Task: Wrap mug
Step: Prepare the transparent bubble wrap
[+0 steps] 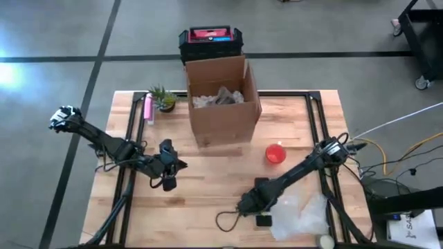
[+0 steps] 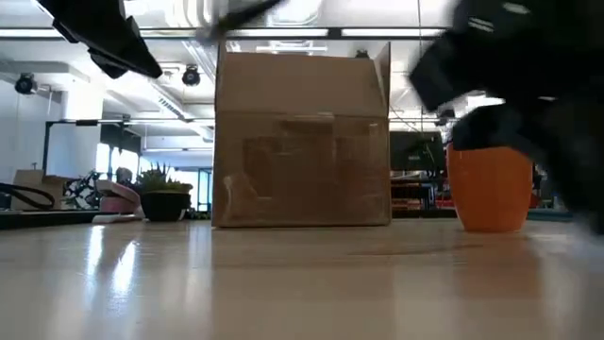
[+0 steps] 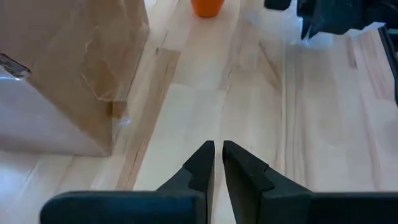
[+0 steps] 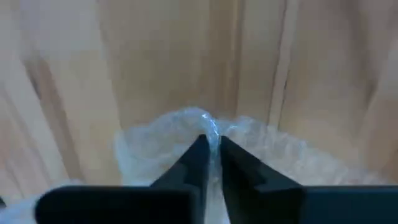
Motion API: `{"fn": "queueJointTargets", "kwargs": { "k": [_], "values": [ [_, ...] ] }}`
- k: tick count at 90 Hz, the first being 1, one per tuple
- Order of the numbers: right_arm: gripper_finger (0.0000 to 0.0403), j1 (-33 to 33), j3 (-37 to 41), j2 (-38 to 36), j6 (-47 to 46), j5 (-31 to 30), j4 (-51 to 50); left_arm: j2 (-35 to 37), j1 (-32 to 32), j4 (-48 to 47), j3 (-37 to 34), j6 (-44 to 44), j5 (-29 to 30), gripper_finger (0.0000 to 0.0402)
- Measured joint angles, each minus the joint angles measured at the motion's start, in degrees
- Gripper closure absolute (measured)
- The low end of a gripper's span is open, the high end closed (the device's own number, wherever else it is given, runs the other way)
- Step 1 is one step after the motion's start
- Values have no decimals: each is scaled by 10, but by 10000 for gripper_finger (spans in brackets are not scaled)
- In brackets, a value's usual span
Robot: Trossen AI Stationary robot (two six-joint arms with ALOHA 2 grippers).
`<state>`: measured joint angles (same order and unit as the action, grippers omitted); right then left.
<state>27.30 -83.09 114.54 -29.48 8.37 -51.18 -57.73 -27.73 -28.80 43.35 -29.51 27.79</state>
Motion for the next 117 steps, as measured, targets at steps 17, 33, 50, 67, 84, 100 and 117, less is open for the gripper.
{"fn": "queueJointTargets", "kwargs": {
  "k": [17, 33, 50, 67, 84, 100, 117],
  "values": [
    [400, -40, 0, -46, 38, -42, 145, -1, 0, 9, 0, 5, -2, 381],
    [402, -63, 0, -89, 112, -145, 246, 0, 0, 9, 0, 5, -17, 381],
    [402, -77, 0, -112, 186, -184, 337, 0, -3, 9, 0, 5, -18, 381],
    [403, -79, 0, -113, 263, -237, 393, 0, -4, 10, 0, 5, -30, 381],
    [403, -79, 0, -111, 325, -251, 451, -10, -4, 35, 0, 0, -32, 381],
    [403, -81, 0, -111, 361, -251, 463, -24, 4, 74, 0, 35, -28, 381],
    [403, -82, 0, -110, 382, -256, 462, -34, 5, 92, 0, 27, -36, 350]
  ]
}}
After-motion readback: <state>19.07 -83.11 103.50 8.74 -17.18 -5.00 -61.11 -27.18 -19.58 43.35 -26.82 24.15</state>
